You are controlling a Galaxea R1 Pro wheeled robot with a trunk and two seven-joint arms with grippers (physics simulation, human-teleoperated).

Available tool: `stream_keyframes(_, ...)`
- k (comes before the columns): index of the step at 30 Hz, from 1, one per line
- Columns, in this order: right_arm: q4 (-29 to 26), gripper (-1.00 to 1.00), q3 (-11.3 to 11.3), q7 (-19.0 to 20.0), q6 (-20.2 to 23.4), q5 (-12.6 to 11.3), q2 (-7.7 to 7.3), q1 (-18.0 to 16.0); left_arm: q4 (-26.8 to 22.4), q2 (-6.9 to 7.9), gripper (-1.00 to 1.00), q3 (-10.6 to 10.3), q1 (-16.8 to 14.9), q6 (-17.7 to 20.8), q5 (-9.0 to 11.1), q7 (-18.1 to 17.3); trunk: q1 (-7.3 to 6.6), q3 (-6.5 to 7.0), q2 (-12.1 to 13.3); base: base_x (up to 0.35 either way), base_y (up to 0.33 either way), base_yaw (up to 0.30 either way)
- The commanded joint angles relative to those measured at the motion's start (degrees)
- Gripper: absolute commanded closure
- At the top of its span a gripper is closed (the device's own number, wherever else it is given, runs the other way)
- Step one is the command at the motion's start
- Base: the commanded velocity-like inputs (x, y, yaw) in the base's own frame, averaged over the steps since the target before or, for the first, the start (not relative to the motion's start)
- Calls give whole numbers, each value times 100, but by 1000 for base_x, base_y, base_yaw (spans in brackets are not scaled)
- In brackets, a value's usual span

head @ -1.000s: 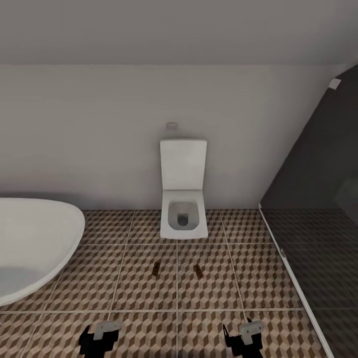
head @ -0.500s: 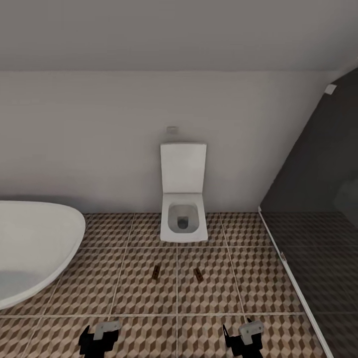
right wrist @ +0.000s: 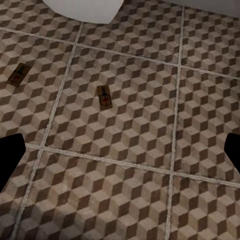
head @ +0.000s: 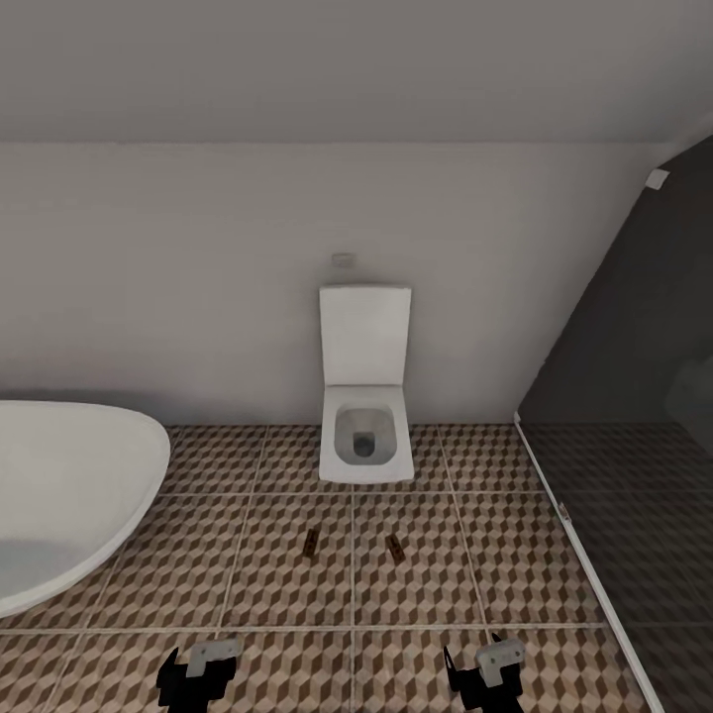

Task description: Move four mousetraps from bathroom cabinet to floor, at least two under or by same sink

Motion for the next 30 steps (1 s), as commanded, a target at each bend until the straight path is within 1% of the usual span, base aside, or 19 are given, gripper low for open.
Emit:
stream_keyframes(1,2,-100,50,-16,-14,-41,-1,-3,21,-7,-100,-35,-7,-19,-9,28,3,-9,-10,0,0,0)
stream_keyframes(9,2,-100,50,-17,-14,-41,0,-3,21,-7,-100,-38,-7,-19,-10,28,3,3,-10,0,0,0)
stream_keyframes(30,2,-100,50,-17,-14,-41,0,-3,21,-7,-100,-40,-7,-17,-9,28,3,190,-10,0,0,0)
